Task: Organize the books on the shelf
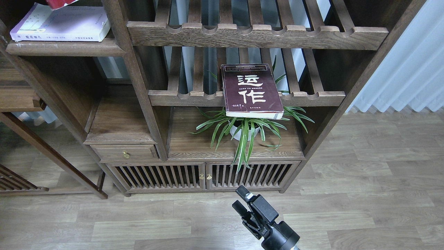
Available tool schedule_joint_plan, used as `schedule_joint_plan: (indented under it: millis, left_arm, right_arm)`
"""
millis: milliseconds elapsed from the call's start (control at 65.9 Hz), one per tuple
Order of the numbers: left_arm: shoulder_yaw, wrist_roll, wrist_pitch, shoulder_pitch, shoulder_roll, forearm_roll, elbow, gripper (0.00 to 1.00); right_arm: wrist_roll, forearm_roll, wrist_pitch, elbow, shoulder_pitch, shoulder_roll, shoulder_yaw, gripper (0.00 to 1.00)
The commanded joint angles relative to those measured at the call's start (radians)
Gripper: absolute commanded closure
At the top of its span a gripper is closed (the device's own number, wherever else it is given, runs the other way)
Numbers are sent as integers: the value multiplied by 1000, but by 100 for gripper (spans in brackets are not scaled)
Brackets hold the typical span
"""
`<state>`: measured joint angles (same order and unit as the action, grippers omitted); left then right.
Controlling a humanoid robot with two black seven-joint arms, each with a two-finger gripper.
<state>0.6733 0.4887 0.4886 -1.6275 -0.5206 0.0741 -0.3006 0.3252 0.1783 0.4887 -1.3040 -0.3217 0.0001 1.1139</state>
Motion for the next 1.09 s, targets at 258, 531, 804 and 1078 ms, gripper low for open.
schedule_joint_plan:
  millis: [258,531,804,1078]
  left_arm:
    - [-202,0,0,-58,-12,-23,-2,98]
    - [-242,-55,0,-87,24,-94,-2,98]
    - [-227,-232,0,-83,68,-89,0,97]
    - [-164,-380,-13,3,70,-28,14,96]
  right_arm:
    - [0,87,0,-9,47,-12,15,1]
    - [-2,178,0,-14,46,-66,17,1]
    - [-2,251,0,-29,47,-132,18,1]
    - [0,299,0,-40,50,-153,18,1]
